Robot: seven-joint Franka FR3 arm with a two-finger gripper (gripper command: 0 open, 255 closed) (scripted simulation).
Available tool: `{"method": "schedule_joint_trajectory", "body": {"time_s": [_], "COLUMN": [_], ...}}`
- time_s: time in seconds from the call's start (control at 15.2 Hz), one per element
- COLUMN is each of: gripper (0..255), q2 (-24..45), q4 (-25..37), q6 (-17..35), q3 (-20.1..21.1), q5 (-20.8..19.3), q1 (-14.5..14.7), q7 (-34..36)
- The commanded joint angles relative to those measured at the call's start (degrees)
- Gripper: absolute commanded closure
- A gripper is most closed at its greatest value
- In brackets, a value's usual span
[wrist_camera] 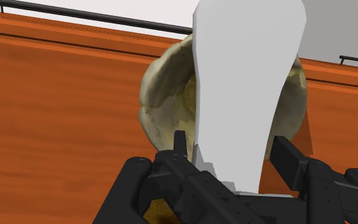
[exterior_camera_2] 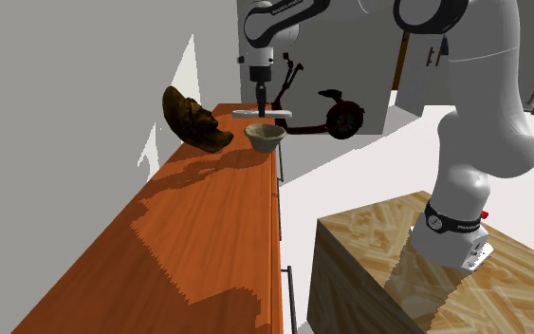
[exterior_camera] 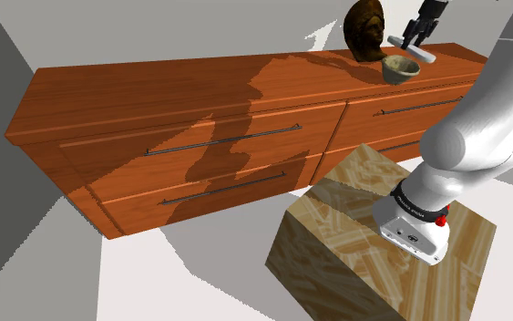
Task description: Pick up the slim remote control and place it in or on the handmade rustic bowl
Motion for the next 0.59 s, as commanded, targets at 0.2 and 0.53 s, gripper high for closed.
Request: {"method": "schedule_joint_trajectory", "body": {"time_s": [0.2,0.53], "gripper": [255,255], "q2": [0.8,0.9], "q4": [-2.8,-3.3], "q6": [3.5,4.1], "q3": [0.2,0.3], "q5": [0.6,0.7], "q1": [0.1,0.0], "q7": [-0.4,-0.4]}}
